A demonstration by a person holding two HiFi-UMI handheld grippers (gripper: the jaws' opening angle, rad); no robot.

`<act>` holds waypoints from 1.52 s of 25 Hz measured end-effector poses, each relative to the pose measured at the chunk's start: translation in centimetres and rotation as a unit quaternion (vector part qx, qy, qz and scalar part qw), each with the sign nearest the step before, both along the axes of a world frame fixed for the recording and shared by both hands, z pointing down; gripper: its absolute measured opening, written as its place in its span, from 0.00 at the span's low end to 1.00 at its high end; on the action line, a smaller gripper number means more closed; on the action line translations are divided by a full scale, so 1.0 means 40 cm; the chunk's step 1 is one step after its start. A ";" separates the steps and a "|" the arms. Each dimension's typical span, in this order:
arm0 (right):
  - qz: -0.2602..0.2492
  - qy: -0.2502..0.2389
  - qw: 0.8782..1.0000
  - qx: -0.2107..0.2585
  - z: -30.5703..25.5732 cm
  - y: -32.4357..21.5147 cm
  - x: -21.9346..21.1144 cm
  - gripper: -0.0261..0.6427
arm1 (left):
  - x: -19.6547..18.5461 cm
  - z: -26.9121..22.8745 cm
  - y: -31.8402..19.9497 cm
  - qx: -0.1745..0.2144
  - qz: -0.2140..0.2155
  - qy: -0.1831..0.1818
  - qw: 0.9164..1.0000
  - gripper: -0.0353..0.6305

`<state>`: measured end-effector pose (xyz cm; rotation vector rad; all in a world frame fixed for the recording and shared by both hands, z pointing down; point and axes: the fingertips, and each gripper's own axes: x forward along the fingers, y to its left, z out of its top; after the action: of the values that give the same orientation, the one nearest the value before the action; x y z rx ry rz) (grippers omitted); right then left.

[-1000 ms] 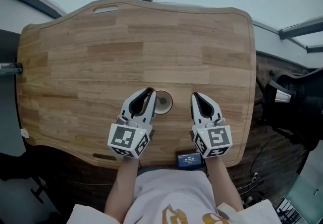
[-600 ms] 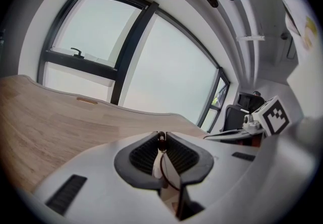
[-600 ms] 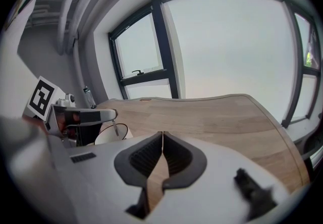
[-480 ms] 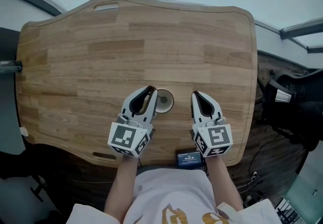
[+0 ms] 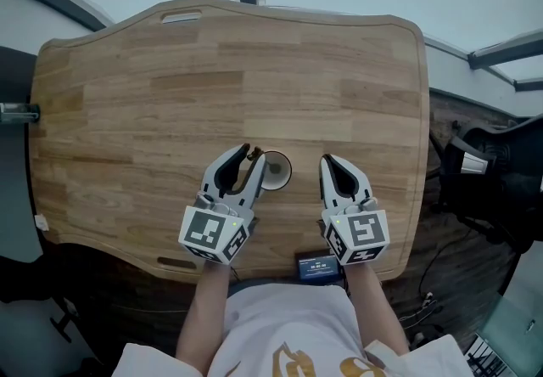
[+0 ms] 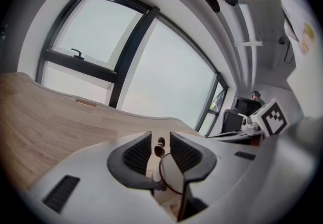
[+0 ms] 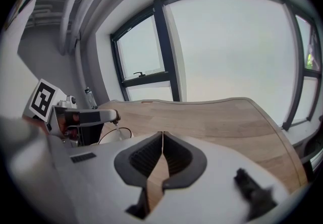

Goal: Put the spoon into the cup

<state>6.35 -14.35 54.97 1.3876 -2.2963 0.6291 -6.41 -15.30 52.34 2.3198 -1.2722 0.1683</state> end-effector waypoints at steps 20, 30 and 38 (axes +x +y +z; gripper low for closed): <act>0.038 0.001 0.997 0.073 -0.167 0.057 0.027 0.09 | -0.035 -0.138 0.036 0.053 -0.020 -0.089 0.994 0.08; 0.054 0.001 0.991 0.122 -0.276 0.100 0.039 0.08 | -0.037 -0.237 0.087 0.076 -0.018 -0.095 0.992 0.07; 0.051 0.003 0.987 0.152 -0.344 0.145 0.031 0.08 | -0.040 -0.292 0.132 0.093 -0.022 -0.087 0.992 0.07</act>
<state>7.58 -8.56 41.21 1.6486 -2.4029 0.3107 -7.99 -10.02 40.68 2.4760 -1.4797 0.2507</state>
